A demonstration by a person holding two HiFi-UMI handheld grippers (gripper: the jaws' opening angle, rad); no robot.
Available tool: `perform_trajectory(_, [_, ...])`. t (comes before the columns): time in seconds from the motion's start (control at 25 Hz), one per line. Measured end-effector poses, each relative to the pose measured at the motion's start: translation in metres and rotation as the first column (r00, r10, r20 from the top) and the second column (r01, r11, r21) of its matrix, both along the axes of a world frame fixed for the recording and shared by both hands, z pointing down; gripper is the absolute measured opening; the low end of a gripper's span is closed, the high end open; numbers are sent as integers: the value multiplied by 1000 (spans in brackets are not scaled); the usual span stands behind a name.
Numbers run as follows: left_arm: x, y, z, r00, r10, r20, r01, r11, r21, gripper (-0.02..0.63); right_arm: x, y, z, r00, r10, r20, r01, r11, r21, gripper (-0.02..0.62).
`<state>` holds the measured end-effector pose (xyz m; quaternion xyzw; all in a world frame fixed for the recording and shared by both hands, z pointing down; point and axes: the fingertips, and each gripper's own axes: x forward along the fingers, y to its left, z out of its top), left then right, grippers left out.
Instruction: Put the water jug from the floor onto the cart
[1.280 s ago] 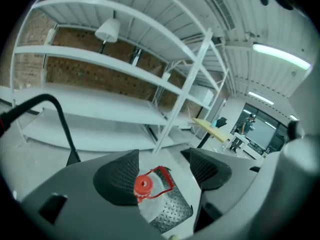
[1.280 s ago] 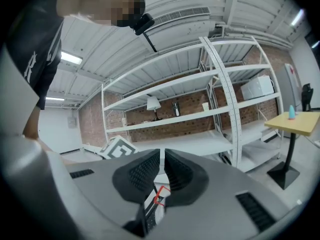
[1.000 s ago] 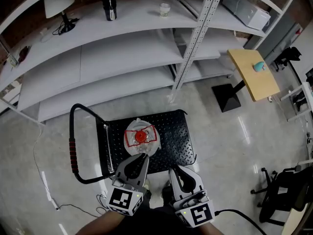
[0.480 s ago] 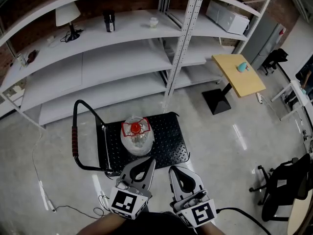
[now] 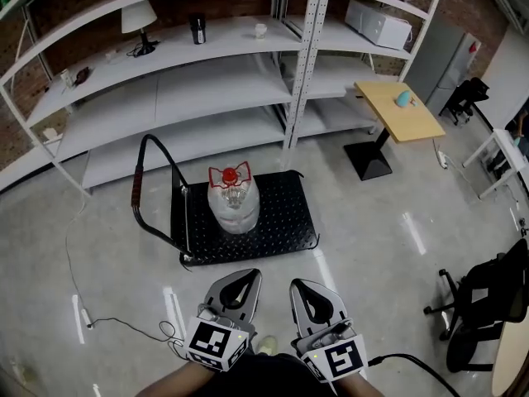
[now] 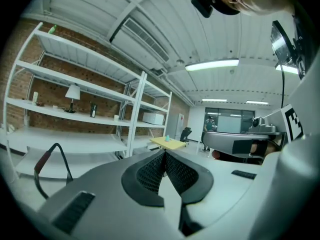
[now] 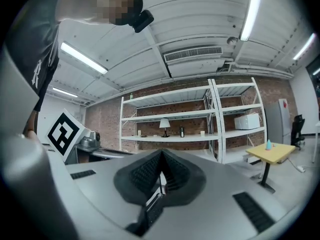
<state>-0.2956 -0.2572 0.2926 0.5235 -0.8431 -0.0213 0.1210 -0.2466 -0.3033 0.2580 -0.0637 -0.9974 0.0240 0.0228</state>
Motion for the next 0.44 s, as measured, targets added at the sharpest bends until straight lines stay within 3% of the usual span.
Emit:
perform_trajectory(0.16, [53,24,-12,1000,-13,0,13,1000,1,5,54,15,-6,1000,3,6,-3,1000,-4,2])
perform_trajectory(0.44, [105,63,-42,1000,-15,20,15,1000,-5,4,101,47,-35,999,5,41,-5,1000,0,2])
